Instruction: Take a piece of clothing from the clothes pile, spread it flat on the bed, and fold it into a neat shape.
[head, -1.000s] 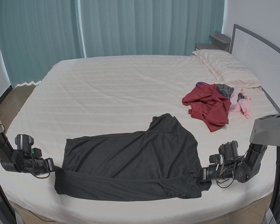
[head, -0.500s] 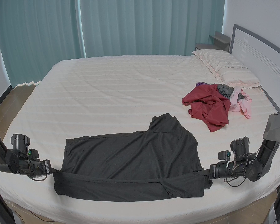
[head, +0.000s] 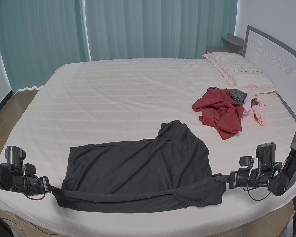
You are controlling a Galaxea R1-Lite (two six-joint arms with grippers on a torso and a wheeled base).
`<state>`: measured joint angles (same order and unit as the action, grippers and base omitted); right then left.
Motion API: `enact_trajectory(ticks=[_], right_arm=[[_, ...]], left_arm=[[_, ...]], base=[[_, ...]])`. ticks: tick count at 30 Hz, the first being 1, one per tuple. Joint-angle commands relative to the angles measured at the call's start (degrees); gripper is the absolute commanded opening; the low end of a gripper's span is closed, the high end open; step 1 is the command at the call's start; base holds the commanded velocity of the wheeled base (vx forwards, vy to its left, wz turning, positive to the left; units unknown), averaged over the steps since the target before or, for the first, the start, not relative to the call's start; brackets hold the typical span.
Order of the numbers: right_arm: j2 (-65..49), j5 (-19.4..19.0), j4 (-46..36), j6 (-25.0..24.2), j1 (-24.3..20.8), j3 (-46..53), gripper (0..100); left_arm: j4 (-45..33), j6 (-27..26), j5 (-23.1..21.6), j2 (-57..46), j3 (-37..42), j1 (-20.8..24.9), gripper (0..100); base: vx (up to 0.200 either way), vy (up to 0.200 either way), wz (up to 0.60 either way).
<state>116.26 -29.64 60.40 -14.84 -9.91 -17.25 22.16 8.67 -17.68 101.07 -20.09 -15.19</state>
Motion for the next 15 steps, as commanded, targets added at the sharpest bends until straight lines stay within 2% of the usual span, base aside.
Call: enact_trajectory(ticks=[1,9,15], right_arm=[[-2.0,0.02,0.42,-0.02,-0.02,0.64,0],[-1.56,0.02,0.33,-0.72,-0.02,-1.56,0],[0.9,0.28,0.33,-1.07,0.07,-3.84,0]], left_arm=[[-1.95,0.03,0.01,-3.51,0.31,-0.02,0],[-2.47,0.65,0.01,-2.81,-1.27,-0.28,0],[-2.39,5.31,0.1,-0.17,-4.43,-0.37,0]], base=[[0.0,0.0,0.0],[0.0,0.0,0.0],[0.0,0.0,0.0]])
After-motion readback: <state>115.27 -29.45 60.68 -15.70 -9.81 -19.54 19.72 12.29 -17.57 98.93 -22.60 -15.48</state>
